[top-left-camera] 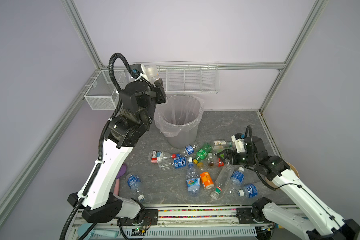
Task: Throw the plastic bottles in the bin
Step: 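Lift the white-capped bottle with the left gripper up over the bin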
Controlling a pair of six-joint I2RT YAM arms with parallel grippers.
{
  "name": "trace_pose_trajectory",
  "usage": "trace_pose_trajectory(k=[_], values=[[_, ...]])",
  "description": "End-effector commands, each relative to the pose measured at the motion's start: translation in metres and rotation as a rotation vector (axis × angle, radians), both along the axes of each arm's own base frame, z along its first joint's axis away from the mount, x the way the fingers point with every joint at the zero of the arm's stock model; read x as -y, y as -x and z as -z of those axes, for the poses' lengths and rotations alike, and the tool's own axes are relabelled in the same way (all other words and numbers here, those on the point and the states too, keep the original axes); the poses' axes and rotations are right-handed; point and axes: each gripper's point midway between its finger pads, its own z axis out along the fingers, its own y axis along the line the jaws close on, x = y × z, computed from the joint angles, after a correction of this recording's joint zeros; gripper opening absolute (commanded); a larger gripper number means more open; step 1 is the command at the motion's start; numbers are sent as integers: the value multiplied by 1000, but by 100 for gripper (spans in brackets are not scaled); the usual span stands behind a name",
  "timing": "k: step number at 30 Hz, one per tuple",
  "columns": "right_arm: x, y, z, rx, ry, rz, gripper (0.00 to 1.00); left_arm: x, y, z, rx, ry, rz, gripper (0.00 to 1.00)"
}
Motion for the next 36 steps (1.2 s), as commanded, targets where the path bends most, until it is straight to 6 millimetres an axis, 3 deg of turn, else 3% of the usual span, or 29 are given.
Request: trace_pose_trajectory(k=[1, 8, 17, 25, 30, 31, 32, 33, 36], values=[[5, 7, 9, -16, 22, 7, 96, 10, -12, -8, 38, -42, 0, 0], [8, 12, 12, -19, 23, 8, 96, 28, -52, 31, -37, -92, -10, 0], [13, 16, 10, -11, 31, 16, 96, 41, -102, 104, -208, -132, -7, 0], [15, 17, 9, -3, 36, 24, 96, 52, -121, 151, -331, -203, 23, 0], [15, 17, 7, -2, 33, 26, 96, 52, -124, 170, -379, -234, 17, 1], [15, 17, 7, -2, 32, 24, 96, 54, -124, 171, -389, -242, 27, 13], [15, 17, 6, -1, 31, 25, 96, 60, -123, 175, -414, -262, 76, 62], [15, 17, 5, 1, 30, 25, 96, 66, -122, 176, -440, -275, 120, 96], [15, 17, 2, 7, 29, 25, 96, 61, -123, 180, -531, -308, 98, 99]])
